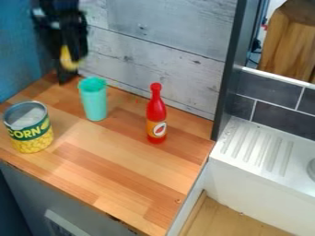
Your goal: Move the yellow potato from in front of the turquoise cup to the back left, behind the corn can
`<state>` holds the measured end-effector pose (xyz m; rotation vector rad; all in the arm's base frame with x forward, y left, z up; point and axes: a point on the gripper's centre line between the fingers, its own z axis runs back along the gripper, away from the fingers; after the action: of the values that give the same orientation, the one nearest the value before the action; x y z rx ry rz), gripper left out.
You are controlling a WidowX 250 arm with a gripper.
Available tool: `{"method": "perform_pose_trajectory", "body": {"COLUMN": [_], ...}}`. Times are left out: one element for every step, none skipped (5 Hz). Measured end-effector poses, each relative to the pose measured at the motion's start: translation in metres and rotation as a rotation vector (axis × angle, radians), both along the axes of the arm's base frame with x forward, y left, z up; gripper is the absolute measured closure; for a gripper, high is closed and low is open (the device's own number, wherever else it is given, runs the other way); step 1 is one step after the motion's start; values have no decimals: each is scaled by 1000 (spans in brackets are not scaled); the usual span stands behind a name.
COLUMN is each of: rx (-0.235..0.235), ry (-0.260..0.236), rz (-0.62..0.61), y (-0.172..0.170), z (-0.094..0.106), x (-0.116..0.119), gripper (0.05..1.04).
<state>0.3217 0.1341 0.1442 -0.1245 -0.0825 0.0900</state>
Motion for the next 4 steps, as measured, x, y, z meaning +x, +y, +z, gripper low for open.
{"method": "perform_pose_trajectory", "body": {"rx": [75,126,174,188], "ry": [-5,94,220,228], "rz": [138,237,323,323], "y": [39,64,78,83], "z": [17,0,-26,-42], "x": [8,2,-4,0], "gripper": [400,400,400,400]}}
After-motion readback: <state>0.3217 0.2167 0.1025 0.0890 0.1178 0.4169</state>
